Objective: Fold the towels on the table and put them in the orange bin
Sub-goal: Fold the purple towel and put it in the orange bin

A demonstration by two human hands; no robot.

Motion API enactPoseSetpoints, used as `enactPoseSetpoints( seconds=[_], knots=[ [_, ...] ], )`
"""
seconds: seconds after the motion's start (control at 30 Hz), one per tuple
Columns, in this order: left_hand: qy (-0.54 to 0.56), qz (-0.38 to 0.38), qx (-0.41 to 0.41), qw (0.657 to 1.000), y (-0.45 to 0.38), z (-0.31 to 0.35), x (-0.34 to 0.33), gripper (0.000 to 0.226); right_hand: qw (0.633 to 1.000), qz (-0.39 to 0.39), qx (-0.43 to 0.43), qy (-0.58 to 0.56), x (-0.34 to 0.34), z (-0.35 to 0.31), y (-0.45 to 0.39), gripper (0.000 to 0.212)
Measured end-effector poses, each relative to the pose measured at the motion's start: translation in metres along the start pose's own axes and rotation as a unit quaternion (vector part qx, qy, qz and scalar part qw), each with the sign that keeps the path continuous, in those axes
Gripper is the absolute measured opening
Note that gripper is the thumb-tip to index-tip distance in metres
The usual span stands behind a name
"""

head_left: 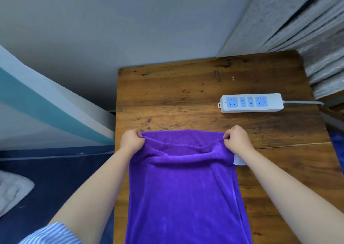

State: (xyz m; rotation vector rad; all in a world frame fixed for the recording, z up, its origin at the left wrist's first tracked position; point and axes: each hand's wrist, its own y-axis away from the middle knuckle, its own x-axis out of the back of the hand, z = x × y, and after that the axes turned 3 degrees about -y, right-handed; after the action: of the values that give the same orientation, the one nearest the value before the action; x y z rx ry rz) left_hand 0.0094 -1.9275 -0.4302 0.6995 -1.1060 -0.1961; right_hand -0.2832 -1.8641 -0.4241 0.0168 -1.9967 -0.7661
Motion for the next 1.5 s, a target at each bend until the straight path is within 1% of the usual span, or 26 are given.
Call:
enactPoseSetpoints(
  seconds=[0.17,0.27,0.37,0.47,0.53,0.7,0.8,0.9,1.03,1.1,1.17,1.2,1.23,1.27,1.3,1.33,1.37,1.4,1.47,1.5],
  knots=[
    [0.03,-0.04,0.004,0.999,-0.001,-0.001,0.005,0.026,0.999,-0.039,0.016,0.019,0.008,-0.001,-0.001,0.016],
    [0.06,-0.046,0.0,0.997,0.001,0.002,0.007,0.027,0.999,-0.042,0.03,-0.002,0.012,0.0,0.001,0.013],
    [0.112,-0.056,0.002,0.992,0.002,0.003,0.011,0.027,0.998,-0.052,0.034,-0.028,0.017,0.003,0.002,0.01],
    [0.14,-0.044,-0.012,0.989,0.003,-0.001,0.017,0.027,0.997,-0.059,0.031,-0.037,0.024,0.007,0.003,0.016],
    [0.141,-0.039,-0.019,0.989,0.004,-0.007,0.022,0.026,0.997,-0.06,0.031,-0.033,0.028,0.01,0.005,0.014],
    [0.061,-0.044,-0.037,0.996,0.007,-0.021,0.03,0.023,0.996,-0.078,0.031,-0.015,0.034,0.01,0.009,0.014],
    [-0.047,-0.057,-0.051,0.996,0.012,-0.024,0.036,0.017,0.996,-0.09,0.025,0.01,0.039,0.007,0.013,0.024],
    [-0.135,-0.073,-0.074,0.985,0.02,-0.024,0.04,0.004,0.994,-0.104,0.021,0.034,0.044,0.004,0.018,0.032],
    [-0.176,-0.039,-0.093,0.979,0.031,-0.025,0.049,0.008,0.994,-0.098,0.029,0.042,0.056,-0.003,0.027,0.032],
    [-0.151,0.0,-0.09,0.984,0.037,-0.024,0.058,0.009,0.997,-0.074,0.031,0.018,0.067,-0.008,0.032,0.03],
    [-0.067,0.057,-0.081,0.993,0.046,-0.019,0.069,0.01,0.999,-0.038,0.029,-0.008,0.078,-0.014,0.039,0.023],
    [0.002,0.09,-0.08,0.993,0.054,-0.013,0.078,0.01,0.999,-0.001,0.031,-0.03,0.085,-0.018,0.045,0.018],
    [0.08,0.118,-0.077,0.987,0.062,-0.006,0.087,0.009,0.996,0.053,0.03,-0.061,0.093,-0.023,0.051,0.012],
    [0.155,0.138,-0.074,0.975,0.071,0.004,0.097,0.008,0.988,0.118,0.028,-0.1,0.101,-0.028,0.056,0.008],
    [0.206,0.156,-0.082,0.962,0.08,0.014,0.106,0.013,0.974,0.183,0.027,-0.133,0.109,-0.034,0.061,0.008],
    [0.231,0.171,-0.104,0.952,0.091,0.025,0.117,0.02,0.96,0.236,0.032,-0.149,0.12,-0.041,0.071,0.01],
    [0.232,0.181,-0.13,0.947,0.099,0.035,0.124,0.025,0.953,0.261,0.042,-0.148,0.126,-0.048,0.077,0.011],
    [0.22,0.192,-0.163,0.942,0.113,0.045,0.132,0.026,0.949,0.275,0.06,-0.146,0.135,-0.056,0.089,0.012],
    [0.196,0.214,-0.223,0.931,0.138,0.06,0.144,0.016,0.941,0.292,0.1,-0.137,0.149,-0.072,0.11,0.015],
    [0.186,0.228,-0.249,0.923,0.148,0.064,0.148,0.019,0.935,0.307,0.114,-0.135,0.156,-0.077,0.121,0.018]
  ],
)
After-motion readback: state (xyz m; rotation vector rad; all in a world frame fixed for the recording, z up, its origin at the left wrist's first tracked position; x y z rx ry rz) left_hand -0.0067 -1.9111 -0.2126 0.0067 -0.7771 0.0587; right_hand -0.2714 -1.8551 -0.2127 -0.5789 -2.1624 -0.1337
